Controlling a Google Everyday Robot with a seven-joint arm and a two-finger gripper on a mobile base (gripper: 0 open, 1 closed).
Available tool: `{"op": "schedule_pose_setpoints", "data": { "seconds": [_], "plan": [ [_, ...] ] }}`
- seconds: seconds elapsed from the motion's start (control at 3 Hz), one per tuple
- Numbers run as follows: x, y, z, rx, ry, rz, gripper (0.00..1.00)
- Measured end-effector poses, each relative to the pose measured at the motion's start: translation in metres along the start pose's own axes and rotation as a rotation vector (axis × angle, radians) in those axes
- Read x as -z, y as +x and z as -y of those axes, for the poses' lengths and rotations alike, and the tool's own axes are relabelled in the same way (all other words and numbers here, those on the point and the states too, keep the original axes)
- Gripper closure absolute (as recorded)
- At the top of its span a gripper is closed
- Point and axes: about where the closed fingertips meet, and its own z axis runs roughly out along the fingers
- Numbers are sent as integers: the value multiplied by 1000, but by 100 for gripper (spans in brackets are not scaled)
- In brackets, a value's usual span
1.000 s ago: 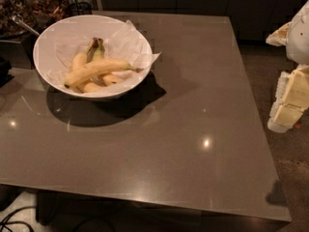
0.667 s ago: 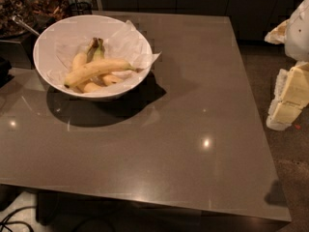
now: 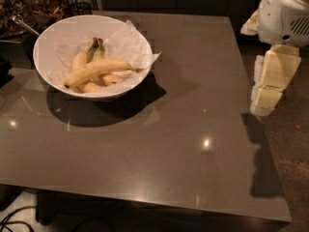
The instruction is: Pick banana from white bowl
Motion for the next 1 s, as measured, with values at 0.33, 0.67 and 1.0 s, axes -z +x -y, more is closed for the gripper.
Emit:
{"op": "schedule_pose_setpoints", "data": {
  "seconds": [0.33,0.67,1.0],
  "plan": [
    [3,-18,0,68,3,-8,0],
    [5,-22,6,67,30,7,0],
    [5,-57,24,85,46,39,0]
  ]
}}
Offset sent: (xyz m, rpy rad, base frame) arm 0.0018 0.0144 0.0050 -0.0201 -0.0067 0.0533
